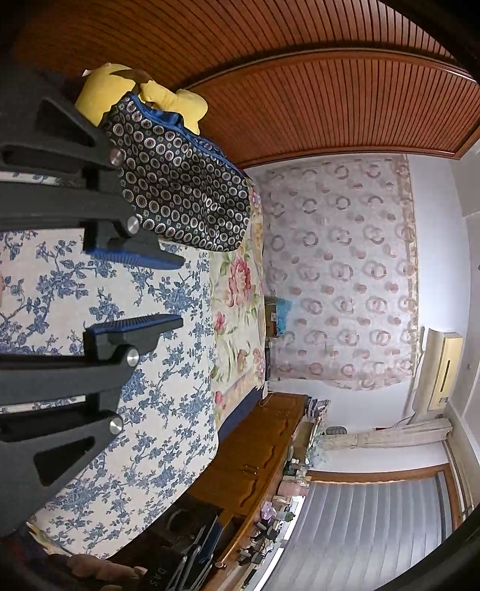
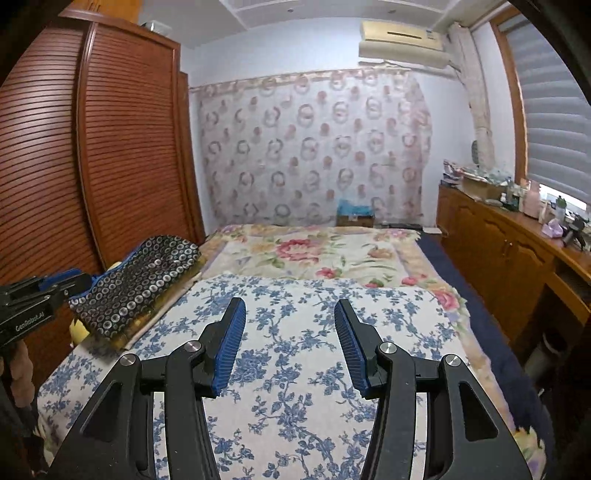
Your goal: Fold small clothes
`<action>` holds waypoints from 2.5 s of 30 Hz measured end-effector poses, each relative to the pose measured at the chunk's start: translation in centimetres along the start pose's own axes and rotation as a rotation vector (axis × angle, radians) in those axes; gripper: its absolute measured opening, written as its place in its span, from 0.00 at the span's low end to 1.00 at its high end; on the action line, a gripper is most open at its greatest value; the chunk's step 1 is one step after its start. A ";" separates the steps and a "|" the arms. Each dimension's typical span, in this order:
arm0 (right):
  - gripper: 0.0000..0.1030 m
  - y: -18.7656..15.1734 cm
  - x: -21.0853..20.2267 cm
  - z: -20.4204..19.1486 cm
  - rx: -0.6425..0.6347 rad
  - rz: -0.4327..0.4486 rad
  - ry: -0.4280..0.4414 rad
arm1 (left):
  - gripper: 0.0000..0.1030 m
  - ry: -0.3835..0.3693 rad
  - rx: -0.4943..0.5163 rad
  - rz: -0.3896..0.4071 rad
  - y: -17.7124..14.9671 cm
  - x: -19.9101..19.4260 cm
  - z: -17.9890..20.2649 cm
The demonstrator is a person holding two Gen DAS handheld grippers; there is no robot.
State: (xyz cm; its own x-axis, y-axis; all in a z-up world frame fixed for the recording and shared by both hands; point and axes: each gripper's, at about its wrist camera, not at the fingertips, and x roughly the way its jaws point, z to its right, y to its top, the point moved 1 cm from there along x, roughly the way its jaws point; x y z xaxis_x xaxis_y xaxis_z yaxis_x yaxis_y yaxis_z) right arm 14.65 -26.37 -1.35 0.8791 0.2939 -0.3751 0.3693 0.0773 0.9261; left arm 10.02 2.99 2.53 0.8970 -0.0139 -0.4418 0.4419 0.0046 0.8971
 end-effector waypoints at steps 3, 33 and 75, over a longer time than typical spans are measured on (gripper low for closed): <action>0.50 0.0 -0.1 0.4 0.009 0.002 -0.003 | 0.22 0.005 -0.007 0.008 -0.1 -0.1 0.0; 0.50 -0.1 -0.2 0.4 0.009 0.004 -0.001 | 0.22 0.010 -0.023 0.027 0.0 -0.5 -0.3; 0.50 -0.2 0.0 0.2 0.010 0.003 0.000 | 0.22 0.012 -0.021 0.035 0.2 -0.7 -0.4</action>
State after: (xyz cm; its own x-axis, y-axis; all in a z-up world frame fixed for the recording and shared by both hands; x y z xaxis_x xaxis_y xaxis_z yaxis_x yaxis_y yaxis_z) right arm 14.63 -26.62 -1.50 0.8803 0.2937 -0.3725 0.3699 0.0666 0.9267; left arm 9.50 3.39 2.95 0.9119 -0.0013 -0.4105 0.4104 0.0261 0.9115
